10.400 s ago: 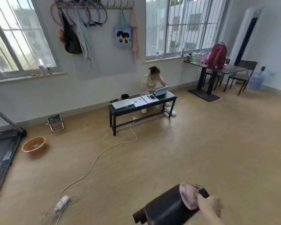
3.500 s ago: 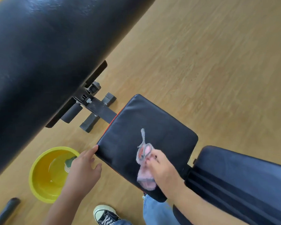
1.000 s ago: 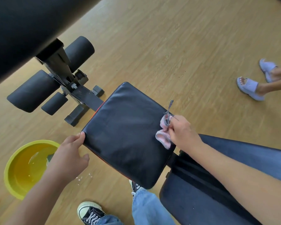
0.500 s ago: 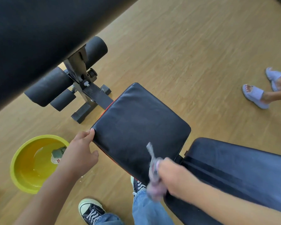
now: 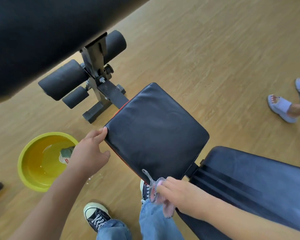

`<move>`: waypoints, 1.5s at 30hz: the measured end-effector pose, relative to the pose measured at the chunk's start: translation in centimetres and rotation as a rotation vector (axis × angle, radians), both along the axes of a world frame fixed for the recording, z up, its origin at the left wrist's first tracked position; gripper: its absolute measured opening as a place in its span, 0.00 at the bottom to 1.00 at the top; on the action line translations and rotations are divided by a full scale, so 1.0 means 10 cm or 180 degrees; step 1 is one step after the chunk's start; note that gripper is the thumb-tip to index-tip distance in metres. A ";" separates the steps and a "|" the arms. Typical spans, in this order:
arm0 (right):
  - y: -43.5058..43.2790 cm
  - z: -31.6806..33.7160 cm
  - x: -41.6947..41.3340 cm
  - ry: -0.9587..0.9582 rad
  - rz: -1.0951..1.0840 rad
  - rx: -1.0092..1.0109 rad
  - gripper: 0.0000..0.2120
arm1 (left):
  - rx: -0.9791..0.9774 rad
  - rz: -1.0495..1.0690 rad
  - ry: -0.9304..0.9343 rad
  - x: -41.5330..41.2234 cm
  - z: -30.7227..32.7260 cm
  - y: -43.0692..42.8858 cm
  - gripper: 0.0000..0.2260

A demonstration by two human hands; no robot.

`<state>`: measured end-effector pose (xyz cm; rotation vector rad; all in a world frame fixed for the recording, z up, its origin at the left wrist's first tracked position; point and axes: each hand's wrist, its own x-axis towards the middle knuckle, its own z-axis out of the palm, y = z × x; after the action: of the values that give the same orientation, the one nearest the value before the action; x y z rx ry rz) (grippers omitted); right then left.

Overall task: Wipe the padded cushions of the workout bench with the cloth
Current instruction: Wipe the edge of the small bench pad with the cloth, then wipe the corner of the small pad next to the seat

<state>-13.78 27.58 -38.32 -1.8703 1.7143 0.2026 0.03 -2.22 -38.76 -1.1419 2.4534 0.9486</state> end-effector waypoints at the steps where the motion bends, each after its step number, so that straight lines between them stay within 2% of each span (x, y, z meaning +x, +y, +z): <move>1: -0.02 0.00 0.04 -0.0159 0.0247 0.0151 0.18 | 0.0019 0.0025 0.0021 0.01 -0.01 0.00 0.34; 3: -0.14 0.01 0.05 -0.0025 0.0736 0.0129 0.15 | 0.0079 0.0082 0.0092 0.04 -0.04 0.00 0.33; 5: -0.27 0.02 0.04 0.0207 0.1266 0.0036 0.03 | 0.0168 0.0168 0.0207 0.08 -0.08 0.00 0.33; 6: -0.33 0.04 0.05 0.0318 0.1399 0.0215 0.03 | 0.0230 0.0211 0.0270 0.09 -0.10 0.00 0.33; 9: -0.61 -0.03 0.22 0.0679 0.2029 0.0439 0.10 | 0.0428 0.0310 0.0455 0.14 -0.15 0.01 0.35; 10: -0.76 -0.11 0.27 0.0789 0.2086 0.0344 0.11 | 0.0492 0.0347 0.0532 0.16 -0.15 0.01 0.35; 13: -1.58 -0.17 0.39 0.0759 0.1683 -0.0132 0.10 | 0.0436 0.0558 0.0742 0.27 -0.17 -0.01 0.32; 14: -1.89 -0.09 0.43 0.0763 0.1631 -0.0197 0.09 | 0.0361 0.0752 0.0786 0.32 -0.18 -0.04 0.31; 17: -2.40 0.02 0.55 0.1148 0.1484 -0.0129 0.14 | 0.0227 0.1405 0.0836 0.47 -0.22 -0.09 0.27; 19: -2.26 0.08 0.58 0.1297 0.1760 0.0148 0.08 | 0.0293 0.1607 0.0799 0.58 -0.27 -0.08 0.25; 22: -1.51 0.01 0.55 0.1469 0.3041 0.1058 0.05 | 0.0442 0.1652 0.0796 0.72 -0.30 -0.02 0.24; 24: -1.37 0.04 0.49 0.1464 0.3280 0.1329 0.03 | 0.0467 0.1600 0.0821 0.79 -0.31 0.03 0.23; 26: -1.78 0.00 0.49 0.1553 0.3159 0.1102 0.06 | 0.0463 0.1564 0.0832 0.83 -0.32 0.07 0.23; 28: -2.37 -0.01 0.55 0.1499 0.2591 0.0379 0.11 | 0.0469 0.1500 0.0738 0.87 -0.35 0.10 0.24; 31: -3.00 0.08 0.65 0.1458 0.1660 0.0132 0.08 | 0.0557 0.1344 0.0440 0.92 -0.40 0.11 0.24; 34: -3.22 0.04 0.39 0.1677 0.0751 0.0139 0.09 | 0.0633 0.1289 0.0581 0.84 -0.41 0.10 0.27; 38: -3.15 0.08 -0.20 0.1849 0.0514 0.0233 0.11 | 0.0660 0.1284 0.1051 0.53 -0.36 0.02 0.34; 40: -3.04 0.23 -0.46 0.1610 0.0426 0.0382 0.08 | 0.0690 0.1298 0.1148 0.31 -0.33 -0.04 0.32; 41: -3.05 0.30 -0.58 0.1580 0.0383 0.0428 0.09 | 0.0691 0.1270 0.1111 0.21 -0.32 -0.06 0.30; 43: -3.12 0.43 -0.75 0.1522 0.0007 0.0442 0.20 | 0.0540 0.1192 0.0872 0.03 -0.29 -0.10 0.25; 44: -3.07 0.36 -0.88 0.1461 -0.0375 0.0399 0.21 | 0.0445 0.1189 0.0740 -0.03 -0.27 -0.13 0.22; 45: -3.05 0.28 -0.96 0.1494 -0.0439 0.0235 0.17 | 0.0391 0.1207 0.0648 -0.08 -0.26 -0.15 0.20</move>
<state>-23.43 -2.88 -35.52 -1.7332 2.1001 0.6844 -0.79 -3.72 -41.37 -1.5689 2.3289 1.3629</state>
